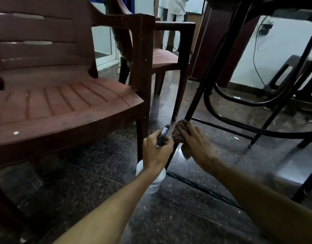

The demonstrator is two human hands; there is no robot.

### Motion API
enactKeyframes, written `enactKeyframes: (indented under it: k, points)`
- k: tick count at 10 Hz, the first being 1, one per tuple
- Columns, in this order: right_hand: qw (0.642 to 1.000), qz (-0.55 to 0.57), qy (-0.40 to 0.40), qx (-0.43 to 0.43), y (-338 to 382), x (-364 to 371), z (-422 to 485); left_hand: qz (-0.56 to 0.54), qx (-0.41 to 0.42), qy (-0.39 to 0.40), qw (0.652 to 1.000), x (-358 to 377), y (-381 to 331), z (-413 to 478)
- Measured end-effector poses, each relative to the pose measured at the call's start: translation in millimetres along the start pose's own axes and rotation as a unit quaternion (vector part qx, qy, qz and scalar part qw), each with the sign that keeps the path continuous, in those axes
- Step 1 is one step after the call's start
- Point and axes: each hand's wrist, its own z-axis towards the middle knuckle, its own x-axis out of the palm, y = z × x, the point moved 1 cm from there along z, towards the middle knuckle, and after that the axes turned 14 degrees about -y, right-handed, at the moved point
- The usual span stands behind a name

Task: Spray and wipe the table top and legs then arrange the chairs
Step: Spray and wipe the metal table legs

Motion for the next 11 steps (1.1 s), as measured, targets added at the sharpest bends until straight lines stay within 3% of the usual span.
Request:
enactKeyframes:
  k: [1, 2, 3, 4, 5, 6, 7, 8, 9, 11]
  points:
    - [0.996, 0.001, -0.086, -0.038, -8.8, -11.7, 28.3, 0.009, 0.0, 0.005, 1.0, -3.4, 15.3, 2.5]
    - [0.972, -0.026, -0.224, 0.072, -19.3, -35.1, 58.0, 0.021, 0.005, 0.02, 1.0, -5.3, 27.7, 1.1]
    - [0.994, 0.024, -0.102, -0.01, -1.8, -14.1, 16.1, 0.034, 0.002, 0.023, 0.999, -7.2, 33.4, -3.8]
    - [0.989, -0.008, 0.002, -0.149, 9.2, 27.0, -27.9, 0.031, 0.005, 0.032, 0.999, -6.3, 40.4, -8.6]
    - [0.986, 0.049, -0.125, -0.097, 12.4, 2.4, -5.2, 0.04, 0.01, 0.038, 0.998, -4.6, 48.0, -12.5]
    - [0.978, 0.03, -0.204, 0.022, -3.6, -0.7, 16.0, 0.047, 0.01, 0.037, 0.998, -5.7, 58.4, -20.4]
    - [0.998, 0.045, -0.032, -0.025, 10.8, 37.2, -23.1, 0.054, -0.01, 0.047, 0.997, -10.4, 70.1, -26.2]
    - [0.994, 0.016, 0.092, -0.059, 33.5, 72.8, -67.0, 0.064, -0.003, 0.046, 0.997, -18.1, 74.6, -28.7]
    - [0.999, -0.004, 0.034, -0.003, 35.9, 69.7, -53.5, 0.076, -0.003, 0.046, 0.996, -23.0, 84.0, -30.5]
    - [0.994, 0.04, 0.092, -0.048, 29.6, 91.0, -106.1, 0.085, -0.017, 0.064, 0.994, -21.7, 85.2, -42.7]
